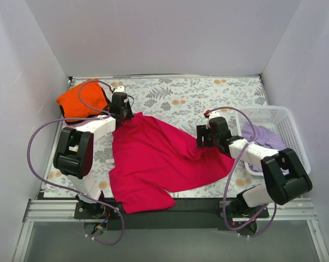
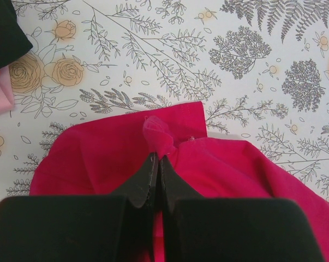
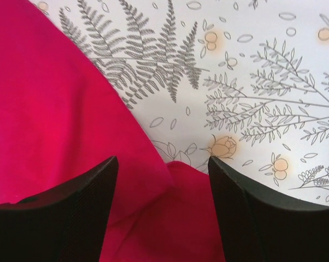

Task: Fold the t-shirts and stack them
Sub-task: Flatten the tshirt out

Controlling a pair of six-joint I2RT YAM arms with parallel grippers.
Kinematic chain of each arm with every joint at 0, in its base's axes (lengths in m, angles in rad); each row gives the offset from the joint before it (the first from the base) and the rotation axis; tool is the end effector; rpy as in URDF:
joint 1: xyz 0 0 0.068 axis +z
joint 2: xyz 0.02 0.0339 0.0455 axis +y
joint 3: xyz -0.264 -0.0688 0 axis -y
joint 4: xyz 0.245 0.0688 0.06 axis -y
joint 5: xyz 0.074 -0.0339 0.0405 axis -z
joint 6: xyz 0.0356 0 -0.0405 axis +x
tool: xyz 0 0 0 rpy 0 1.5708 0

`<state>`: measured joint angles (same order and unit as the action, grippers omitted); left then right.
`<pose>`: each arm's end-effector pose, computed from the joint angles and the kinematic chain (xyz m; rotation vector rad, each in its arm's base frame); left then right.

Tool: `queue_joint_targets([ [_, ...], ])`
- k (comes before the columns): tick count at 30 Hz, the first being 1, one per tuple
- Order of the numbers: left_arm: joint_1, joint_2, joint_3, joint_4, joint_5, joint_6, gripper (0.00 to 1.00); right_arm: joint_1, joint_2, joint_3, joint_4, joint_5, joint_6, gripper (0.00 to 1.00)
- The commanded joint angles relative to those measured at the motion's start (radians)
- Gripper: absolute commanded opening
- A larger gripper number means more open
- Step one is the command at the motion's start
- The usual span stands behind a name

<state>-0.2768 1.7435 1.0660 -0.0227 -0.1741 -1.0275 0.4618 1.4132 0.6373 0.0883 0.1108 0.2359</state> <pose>0.3646 -0.0972 0.1965 -0.9320 2.1100 -0.4906 0.2524 0.1212 0.1760 -0.1962 2.2568 0.2479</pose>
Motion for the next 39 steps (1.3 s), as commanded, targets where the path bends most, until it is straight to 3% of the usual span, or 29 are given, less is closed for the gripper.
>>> queue_joint_targets([
  [1,0.002,-0.041,-0.009,0.001,-0.013,0.010,0.00,-0.023,0.012,-0.030,0.050,-0.036,0.017,0.60],
  [7,0.002,-0.039,-0.011,0.001,-0.013,0.010,0.00,-0.034,-0.002,-0.045,0.060,-0.075,0.022,0.50],
  [16,0.002,-0.041,-0.009,0.001,-0.018,0.010,0.00,-0.054,0.020,-0.041,0.091,-0.171,0.019,0.14],
  [17,0.002,-0.039,-0.008,0.001,-0.018,0.010,0.00,-0.055,0.013,-0.036,0.090,-0.168,0.017,0.04],
  [18,0.002,-0.041,-0.006,0.001,-0.019,0.012,0.00,-0.058,0.007,-0.024,0.091,-0.162,0.016,0.01],
  [29,0.002,-0.016,0.044,0.004,-0.007,0.024,0.00,-0.104,-0.069,0.139,0.019,-0.034,-0.064,0.01],
  [35,0.002,0.045,0.109,0.006,0.062,0.033,0.00,-0.196,-0.089,0.211,-0.005,-0.003,-0.090,0.01],
  [36,0.002,0.057,0.115,0.001,0.076,0.032,0.19,-0.216,-0.086,0.219,-0.009,0.004,-0.092,0.01],
  [39,0.001,0.022,0.086,0.015,0.064,0.011,0.53,-0.253,-0.079,0.228,-0.021,0.023,-0.096,0.01],
])
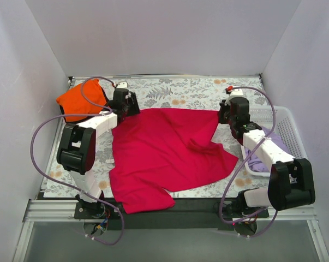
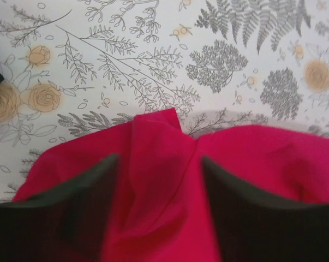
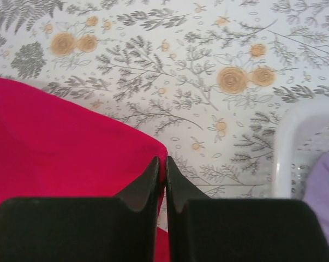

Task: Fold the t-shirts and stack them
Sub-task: Flatten the tshirt out

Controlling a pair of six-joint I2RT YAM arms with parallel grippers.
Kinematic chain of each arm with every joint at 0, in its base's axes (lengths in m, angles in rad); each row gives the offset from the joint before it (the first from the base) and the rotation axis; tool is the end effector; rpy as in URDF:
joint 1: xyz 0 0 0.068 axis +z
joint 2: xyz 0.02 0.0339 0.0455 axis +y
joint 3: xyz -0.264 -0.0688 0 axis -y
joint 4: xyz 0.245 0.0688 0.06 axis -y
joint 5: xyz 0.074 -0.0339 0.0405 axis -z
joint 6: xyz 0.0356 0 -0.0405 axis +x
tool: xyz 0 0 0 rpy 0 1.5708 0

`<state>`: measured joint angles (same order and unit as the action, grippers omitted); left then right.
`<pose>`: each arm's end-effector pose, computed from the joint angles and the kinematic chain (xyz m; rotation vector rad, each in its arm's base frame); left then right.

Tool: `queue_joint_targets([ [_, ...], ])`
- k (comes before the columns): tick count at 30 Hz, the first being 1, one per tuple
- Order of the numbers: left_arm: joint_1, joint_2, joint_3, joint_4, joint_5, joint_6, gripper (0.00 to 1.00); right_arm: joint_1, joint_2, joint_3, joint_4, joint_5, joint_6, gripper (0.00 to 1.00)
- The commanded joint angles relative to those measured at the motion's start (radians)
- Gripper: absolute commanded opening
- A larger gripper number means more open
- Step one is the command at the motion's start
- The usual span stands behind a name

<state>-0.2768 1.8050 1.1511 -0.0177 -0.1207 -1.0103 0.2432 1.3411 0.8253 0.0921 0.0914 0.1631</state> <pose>0.3838 -0.1046 0.2008 -0.8858 2.1193 -0.5538 0.2943 0.0697 0.2569 -0.0210 1.9965 0.1707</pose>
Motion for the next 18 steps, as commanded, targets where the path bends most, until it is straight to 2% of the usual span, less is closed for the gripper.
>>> queue_joint_targets([
  [1,0.002,-0.058,-0.013,0.012,-0.003,-0.007,0.83,-0.044,-0.005,0.038,-0.026,0.042,-0.025,0.01],
  [5,0.014,-0.114,-0.047,0.039,-0.048,-0.001,0.87,-0.081,-0.019,0.018,-0.028,0.042,-0.025,0.01],
  [12,0.033,-0.058,-0.059,-0.039,-0.131,-0.019,0.86,-0.105,-0.023,0.011,-0.035,0.045,-0.030,0.01],
  [18,0.034,-0.118,-0.171,0.012,0.013,-0.024,0.83,-0.136,-0.051,-0.008,-0.043,0.039,-0.023,0.01],
])
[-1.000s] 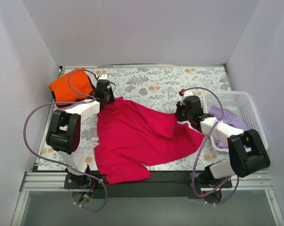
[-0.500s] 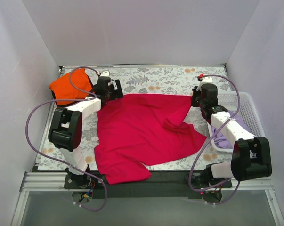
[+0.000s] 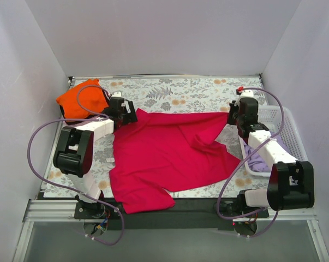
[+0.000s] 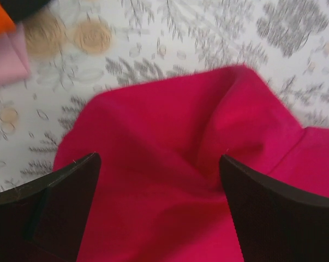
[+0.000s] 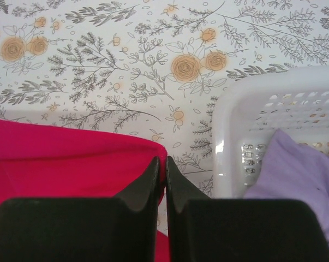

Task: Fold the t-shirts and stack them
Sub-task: Flatten the tshirt out

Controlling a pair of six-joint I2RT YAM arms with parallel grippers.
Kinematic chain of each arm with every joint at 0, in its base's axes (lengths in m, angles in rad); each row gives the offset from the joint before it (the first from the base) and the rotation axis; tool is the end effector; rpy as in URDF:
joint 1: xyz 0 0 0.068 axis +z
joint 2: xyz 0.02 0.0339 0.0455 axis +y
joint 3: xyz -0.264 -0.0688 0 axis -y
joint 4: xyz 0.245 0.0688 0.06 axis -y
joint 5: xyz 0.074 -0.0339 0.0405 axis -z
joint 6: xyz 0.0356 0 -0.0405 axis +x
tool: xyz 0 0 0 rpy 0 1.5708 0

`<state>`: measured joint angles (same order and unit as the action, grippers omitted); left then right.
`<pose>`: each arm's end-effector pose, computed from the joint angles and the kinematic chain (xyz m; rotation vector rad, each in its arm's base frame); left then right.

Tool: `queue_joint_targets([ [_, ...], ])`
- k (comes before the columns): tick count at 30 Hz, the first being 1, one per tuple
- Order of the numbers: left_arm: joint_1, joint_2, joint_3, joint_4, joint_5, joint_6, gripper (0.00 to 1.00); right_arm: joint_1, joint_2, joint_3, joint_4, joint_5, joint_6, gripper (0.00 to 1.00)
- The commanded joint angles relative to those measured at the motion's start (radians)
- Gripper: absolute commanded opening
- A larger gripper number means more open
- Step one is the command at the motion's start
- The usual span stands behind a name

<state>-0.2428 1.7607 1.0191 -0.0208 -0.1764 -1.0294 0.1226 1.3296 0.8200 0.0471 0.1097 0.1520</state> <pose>0.3605 -0.0829 0.1762 -0.9858 2.1432 -0.4313 0.2962 0.0326 0.2539 0.0988 2.0284 0.0615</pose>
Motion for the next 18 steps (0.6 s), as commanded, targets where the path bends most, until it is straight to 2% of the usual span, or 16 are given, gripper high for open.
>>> queue_joint_targets([
  [1,0.000,-0.070,-0.043,0.015,0.092,-0.006,0.83,-0.018,-0.043,-0.005,0.003,0.019,-0.012,0.01],
  [4,0.000,-0.058,-0.065,0.015,0.132,-0.023,0.82,-0.021,-0.043,-0.010,0.004,0.008,-0.009,0.01],
  [6,-0.001,-0.055,-0.077,0.015,0.141,-0.034,0.74,-0.021,-0.043,-0.012,0.004,-0.001,-0.009,0.01],
  [7,-0.001,-0.056,-0.082,0.015,0.146,-0.037,0.62,-0.023,-0.040,-0.012,0.004,-0.004,-0.009,0.01],
  [13,-0.006,-0.079,-0.117,0.053,0.242,-0.052,0.23,-0.023,-0.044,-0.015,0.005,-0.015,-0.008,0.01],
  [14,-0.009,-0.086,-0.123,0.051,0.248,-0.054,0.11,-0.023,-0.044,-0.015,0.005,-0.016,-0.008,0.01],
  [15,-0.013,-0.101,-0.128,0.047,0.258,-0.061,0.05,-0.023,-0.041,-0.015,0.005,-0.021,-0.008,0.01],
  [16,-0.015,-0.112,-0.135,0.042,0.271,-0.064,0.05,-0.021,-0.038,-0.013,0.005,-0.024,-0.008,0.01],
  [17,-0.016,-0.141,-0.139,0.038,0.279,-0.067,0.20,-0.021,-0.037,-0.013,0.004,-0.027,-0.008,0.01],
  [18,-0.019,-0.158,-0.143,0.039,0.282,-0.072,0.31,-0.023,-0.035,-0.012,0.005,-0.030,-0.009,0.01],
])
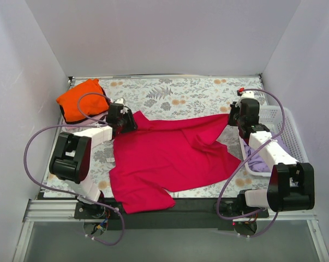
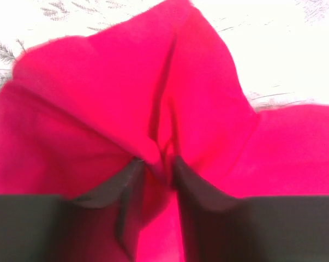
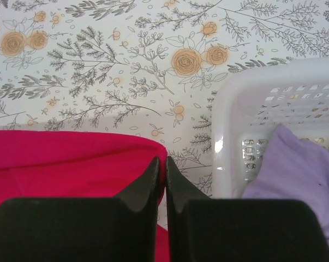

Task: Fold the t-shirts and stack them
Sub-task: Flatten the tshirt out

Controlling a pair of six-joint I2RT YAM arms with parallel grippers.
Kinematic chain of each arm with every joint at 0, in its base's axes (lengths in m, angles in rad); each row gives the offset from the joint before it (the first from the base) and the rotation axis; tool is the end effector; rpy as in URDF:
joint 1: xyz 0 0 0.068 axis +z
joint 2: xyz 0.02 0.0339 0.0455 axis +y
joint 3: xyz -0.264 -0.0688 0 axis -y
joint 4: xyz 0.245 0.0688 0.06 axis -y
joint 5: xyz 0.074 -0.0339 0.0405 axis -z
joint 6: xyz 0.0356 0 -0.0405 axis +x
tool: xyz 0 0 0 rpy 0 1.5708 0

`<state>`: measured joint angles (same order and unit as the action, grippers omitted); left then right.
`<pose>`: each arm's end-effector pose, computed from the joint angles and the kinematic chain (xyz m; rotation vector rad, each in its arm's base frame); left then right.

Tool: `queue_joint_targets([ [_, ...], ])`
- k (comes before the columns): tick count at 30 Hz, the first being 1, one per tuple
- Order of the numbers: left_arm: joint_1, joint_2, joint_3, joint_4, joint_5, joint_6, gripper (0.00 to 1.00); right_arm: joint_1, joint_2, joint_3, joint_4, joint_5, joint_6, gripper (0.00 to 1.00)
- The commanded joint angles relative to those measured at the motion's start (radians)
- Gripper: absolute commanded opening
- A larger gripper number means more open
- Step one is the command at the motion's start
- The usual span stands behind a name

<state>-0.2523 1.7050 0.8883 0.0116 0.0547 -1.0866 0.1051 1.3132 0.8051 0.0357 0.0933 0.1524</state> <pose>0.3314 -0.0874 0.1587 -0.9837 2.2875 -0.6757 0.2922 0.0275 0.2522 0.1065 2.0388 0.0659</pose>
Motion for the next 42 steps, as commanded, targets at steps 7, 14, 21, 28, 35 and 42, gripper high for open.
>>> queue_joint_targets([
  [7,-0.008,-0.113,0.076,0.014,-0.022,0.010,0.52,-0.004,-0.011,0.003,0.018,-0.043,-0.008,0.01],
  [14,-0.005,0.123,0.255,-0.059,-0.122,0.030,0.50,-0.004,-0.019,-0.003,0.018,-0.050,-0.011,0.01],
  [21,-0.005,0.157,0.238,-0.052,-0.205,0.020,0.49,-0.005,-0.026,-0.007,0.020,-0.070,-0.011,0.01],
  [28,-0.007,0.183,0.248,-0.050,-0.181,0.021,0.47,-0.004,-0.028,-0.010,0.023,-0.079,-0.010,0.01],
  [35,-0.004,0.142,0.218,0.017,-0.246,-0.012,0.44,-0.004,-0.023,-0.014,0.026,-0.086,-0.010,0.01],
  [42,0.002,0.163,0.253,-0.002,-0.237,-0.001,0.44,-0.004,-0.022,-0.014,0.029,-0.115,-0.011,0.01],
])
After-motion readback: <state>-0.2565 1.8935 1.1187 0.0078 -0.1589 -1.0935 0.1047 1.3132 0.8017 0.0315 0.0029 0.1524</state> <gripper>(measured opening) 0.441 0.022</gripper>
